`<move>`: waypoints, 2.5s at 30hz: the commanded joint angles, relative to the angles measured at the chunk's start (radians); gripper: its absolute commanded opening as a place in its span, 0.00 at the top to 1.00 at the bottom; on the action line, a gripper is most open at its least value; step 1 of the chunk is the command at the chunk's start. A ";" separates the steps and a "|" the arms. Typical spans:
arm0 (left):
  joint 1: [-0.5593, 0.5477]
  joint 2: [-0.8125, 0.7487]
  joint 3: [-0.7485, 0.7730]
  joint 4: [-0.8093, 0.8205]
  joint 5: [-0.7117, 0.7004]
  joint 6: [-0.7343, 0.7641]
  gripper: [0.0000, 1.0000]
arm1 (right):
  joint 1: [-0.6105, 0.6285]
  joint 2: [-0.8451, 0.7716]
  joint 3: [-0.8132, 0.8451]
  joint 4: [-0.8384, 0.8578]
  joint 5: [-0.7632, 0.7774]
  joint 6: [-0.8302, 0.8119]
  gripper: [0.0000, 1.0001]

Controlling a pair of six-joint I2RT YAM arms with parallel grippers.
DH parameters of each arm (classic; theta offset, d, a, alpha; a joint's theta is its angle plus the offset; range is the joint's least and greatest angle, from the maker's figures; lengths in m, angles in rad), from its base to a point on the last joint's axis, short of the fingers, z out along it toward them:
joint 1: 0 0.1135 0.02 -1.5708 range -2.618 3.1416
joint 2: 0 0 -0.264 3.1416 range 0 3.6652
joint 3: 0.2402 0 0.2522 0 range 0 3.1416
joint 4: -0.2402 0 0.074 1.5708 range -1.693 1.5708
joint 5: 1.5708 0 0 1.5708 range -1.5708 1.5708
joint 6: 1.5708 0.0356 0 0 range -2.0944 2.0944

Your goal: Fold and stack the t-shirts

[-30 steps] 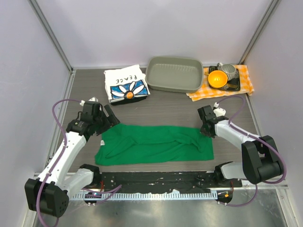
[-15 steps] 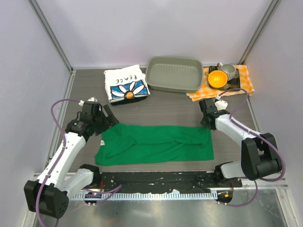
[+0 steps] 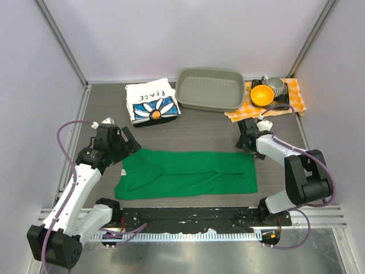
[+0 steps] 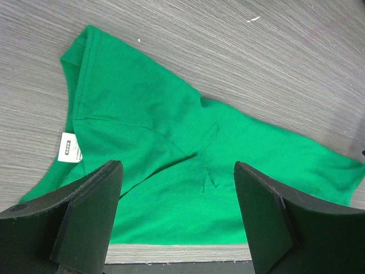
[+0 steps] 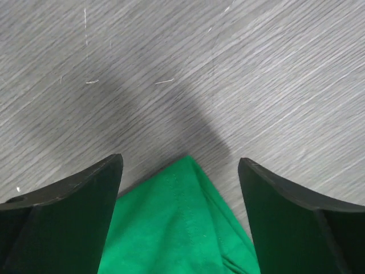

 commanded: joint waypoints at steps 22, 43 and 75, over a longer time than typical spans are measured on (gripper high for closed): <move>-0.029 0.129 -0.061 0.046 -0.019 -0.059 0.21 | 0.523 0.062 0.329 0.153 -0.711 -0.202 0.06; 0.163 0.269 -0.079 0.227 0.032 -0.153 0.21 | 0.751 0.393 0.486 0.380 -0.952 -0.143 0.31; 0.191 0.219 -0.092 0.210 0.079 -0.128 0.21 | 0.759 0.456 0.573 0.313 -0.769 -0.248 0.35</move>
